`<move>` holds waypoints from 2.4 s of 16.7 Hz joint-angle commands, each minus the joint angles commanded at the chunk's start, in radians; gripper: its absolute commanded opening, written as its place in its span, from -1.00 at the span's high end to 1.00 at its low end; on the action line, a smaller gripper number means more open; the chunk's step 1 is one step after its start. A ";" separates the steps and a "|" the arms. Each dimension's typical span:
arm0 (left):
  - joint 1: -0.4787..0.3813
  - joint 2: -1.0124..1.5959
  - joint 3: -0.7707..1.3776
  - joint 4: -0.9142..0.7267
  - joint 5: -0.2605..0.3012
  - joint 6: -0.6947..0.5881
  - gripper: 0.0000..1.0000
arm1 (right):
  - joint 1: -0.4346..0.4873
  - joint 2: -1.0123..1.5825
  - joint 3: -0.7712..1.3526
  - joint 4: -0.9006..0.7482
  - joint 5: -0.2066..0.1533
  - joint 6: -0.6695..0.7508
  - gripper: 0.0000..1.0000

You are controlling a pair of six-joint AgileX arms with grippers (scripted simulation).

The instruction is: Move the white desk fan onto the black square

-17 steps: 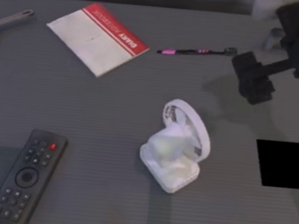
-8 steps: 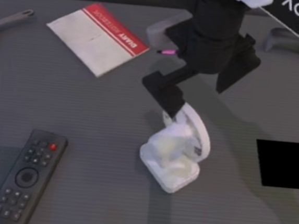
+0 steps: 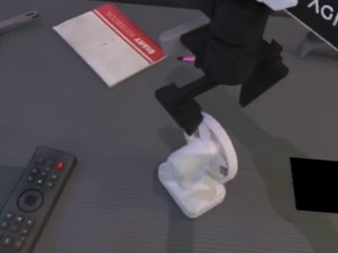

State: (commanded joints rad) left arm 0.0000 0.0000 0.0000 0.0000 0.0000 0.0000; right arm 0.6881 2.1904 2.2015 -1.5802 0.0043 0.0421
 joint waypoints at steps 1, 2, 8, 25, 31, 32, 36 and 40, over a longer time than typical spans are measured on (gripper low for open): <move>0.000 0.000 0.000 0.000 0.000 0.000 -1.00 | 0.001 -0.002 -0.014 0.012 0.000 -0.001 -1.00; 0.000 0.000 0.000 0.000 0.000 0.000 -1.00 | 0.002 -0.006 -0.038 0.032 0.000 -0.002 -1.00; 0.000 0.000 0.000 0.000 0.000 0.000 -1.00 | 0.006 -0.032 -0.233 0.197 0.000 0.001 -1.00; 0.000 0.000 0.000 0.000 0.000 0.000 -1.00 | 0.006 -0.034 -0.253 0.217 0.000 0.002 0.81; 0.000 0.000 0.000 0.000 0.000 0.000 -1.00 | 0.006 -0.034 -0.253 0.217 0.000 0.002 1.00; 0.000 0.000 0.000 0.000 0.000 0.000 -1.00 | 0.006 -0.034 -0.253 0.217 0.000 0.002 1.00; 0.000 0.000 0.000 0.000 0.000 0.000 -1.00 | 0.005 -0.041 -0.248 0.213 0.000 0.002 1.00; 0.000 0.000 0.000 0.000 0.000 0.000 -1.00 | 0.008 -0.023 -0.133 0.119 0.000 0.004 1.00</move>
State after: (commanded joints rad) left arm 0.0000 0.0000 0.0000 0.0000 0.0000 0.0000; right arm 0.6958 2.1673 2.0685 -1.4611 0.0044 0.0458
